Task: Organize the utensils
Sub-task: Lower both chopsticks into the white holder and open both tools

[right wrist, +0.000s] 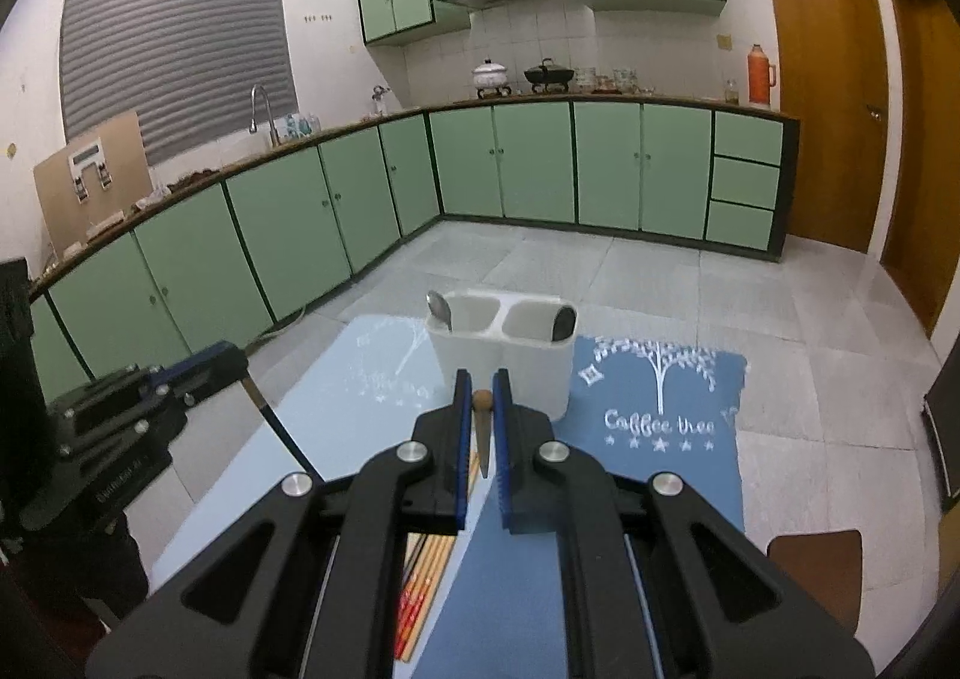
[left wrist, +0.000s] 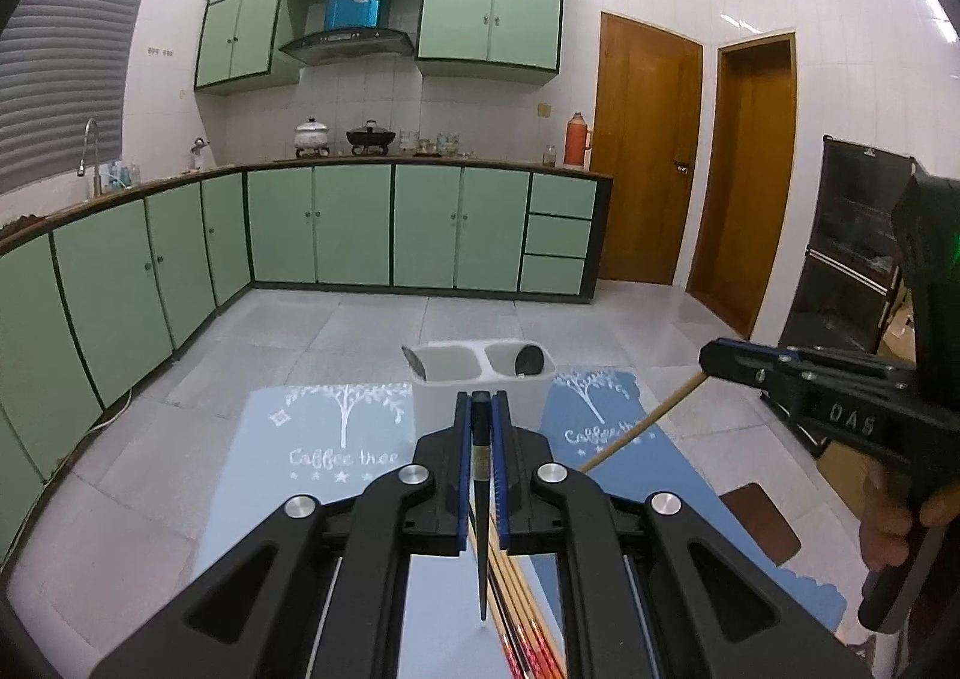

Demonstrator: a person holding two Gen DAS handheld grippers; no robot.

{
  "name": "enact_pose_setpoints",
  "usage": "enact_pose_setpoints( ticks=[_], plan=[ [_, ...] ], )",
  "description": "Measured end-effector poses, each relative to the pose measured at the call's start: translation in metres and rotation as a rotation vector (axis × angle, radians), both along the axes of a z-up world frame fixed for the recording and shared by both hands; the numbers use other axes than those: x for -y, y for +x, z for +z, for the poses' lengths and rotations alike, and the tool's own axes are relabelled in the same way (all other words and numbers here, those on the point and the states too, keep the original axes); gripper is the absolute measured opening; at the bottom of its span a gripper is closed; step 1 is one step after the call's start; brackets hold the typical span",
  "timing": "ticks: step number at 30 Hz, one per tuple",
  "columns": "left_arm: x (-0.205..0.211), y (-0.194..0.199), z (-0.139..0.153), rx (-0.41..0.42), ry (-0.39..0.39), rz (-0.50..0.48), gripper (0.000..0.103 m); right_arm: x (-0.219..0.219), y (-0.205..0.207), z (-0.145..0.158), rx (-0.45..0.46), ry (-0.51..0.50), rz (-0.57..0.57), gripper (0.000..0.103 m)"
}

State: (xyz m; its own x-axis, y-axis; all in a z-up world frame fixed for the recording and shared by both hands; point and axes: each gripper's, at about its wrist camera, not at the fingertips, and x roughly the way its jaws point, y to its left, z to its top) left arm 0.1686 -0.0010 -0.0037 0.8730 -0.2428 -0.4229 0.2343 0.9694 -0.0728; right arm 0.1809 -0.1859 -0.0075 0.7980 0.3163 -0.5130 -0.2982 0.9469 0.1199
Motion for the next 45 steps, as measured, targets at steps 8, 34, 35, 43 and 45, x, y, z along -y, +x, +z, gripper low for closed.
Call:
enact_pose_setpoints(
  ticks=[8, 34, 35, 43, 45],
  plan=[
    [-0.001, 0.025, 0.043, 0.12, -0.03, 0.022, 0.006, 0.019, 0.018, 0.041, 0.093, 0.046, -0.028, 0.006],
    [0.03, 0.188, 0.01, 0.122, -0.016, 0.083, 0.006, 0.0, 0.163, 0.004, -0.024, -0.052, -0.053, 0.006],
    [0.03, 0.189, 0.007, 0.111, -0.017, 0.08, 0.006, -0.003, 0.166, 0.001, -0.035, -0.057, -0.049, 0.006],
    [0.022, 0.178, 0.008, 0.083, -0.018, 0.065, 0.019, -0.005, 0.159, -0.006, -0.034, -0.044, -0.059, 0.02],
    [0.018, 0.168, 0.014, 0.096, -0.024, 0.065, 0.028, 0.0, 0.152, 0.0, -0.012, -0.041, -0.073, 0.027]
  ],
)
